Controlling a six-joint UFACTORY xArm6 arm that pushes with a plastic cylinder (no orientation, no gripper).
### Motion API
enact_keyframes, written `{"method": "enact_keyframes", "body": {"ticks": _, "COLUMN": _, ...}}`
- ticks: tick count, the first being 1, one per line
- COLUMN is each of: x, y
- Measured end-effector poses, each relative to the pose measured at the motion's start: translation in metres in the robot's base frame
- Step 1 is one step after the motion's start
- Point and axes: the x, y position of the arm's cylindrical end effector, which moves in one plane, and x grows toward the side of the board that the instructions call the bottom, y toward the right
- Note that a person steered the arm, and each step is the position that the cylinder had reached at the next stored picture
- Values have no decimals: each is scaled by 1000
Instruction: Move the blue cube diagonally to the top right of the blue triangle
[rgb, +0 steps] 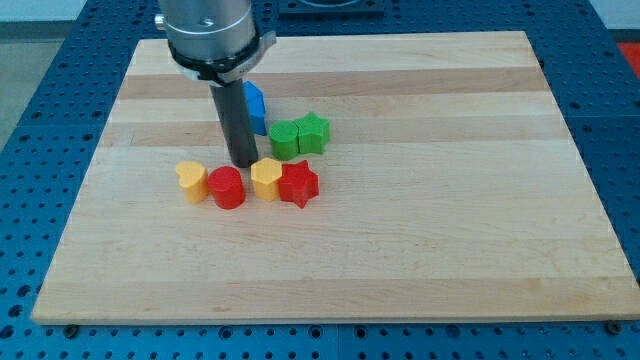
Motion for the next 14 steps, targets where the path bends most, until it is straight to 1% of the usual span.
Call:
{"method": "enact_keyframes", "body": {"ticks": 1, "x": -19, "y": -7}}
{"method": "enact_keyframes", "body": {"ticks": 3, "x": -91, "y": -4}}
{"method": "enact_keyframes", "body": {"ticks": 4, "x": -94, "y": 7}}
{"method": "enact_keyframes", "body": {"ticks": 5, "x": -94, "y": 5}}
{"method": "enact_keyframes", "body": {"ticks": 6, "x": -94, "y": -9}}
{"method": "enact_keyframes", "body": {"ticks": 7, "x": -94, "y": -43}}
{"method": "enact_keyframes", "body": {"ticks": 8, "x": -115, "y": -54}}
{"method": "enact_keyframes", "body": {"ticks": 9, "x": -145, "y": -40}}
{"method": "enact_keyframes", "body": {"ticks": 11, "x": -144, "y": 9}}
{"method": "enact_keyframes", "body": {"ticks": 14, "x": -144, "y": 47}}
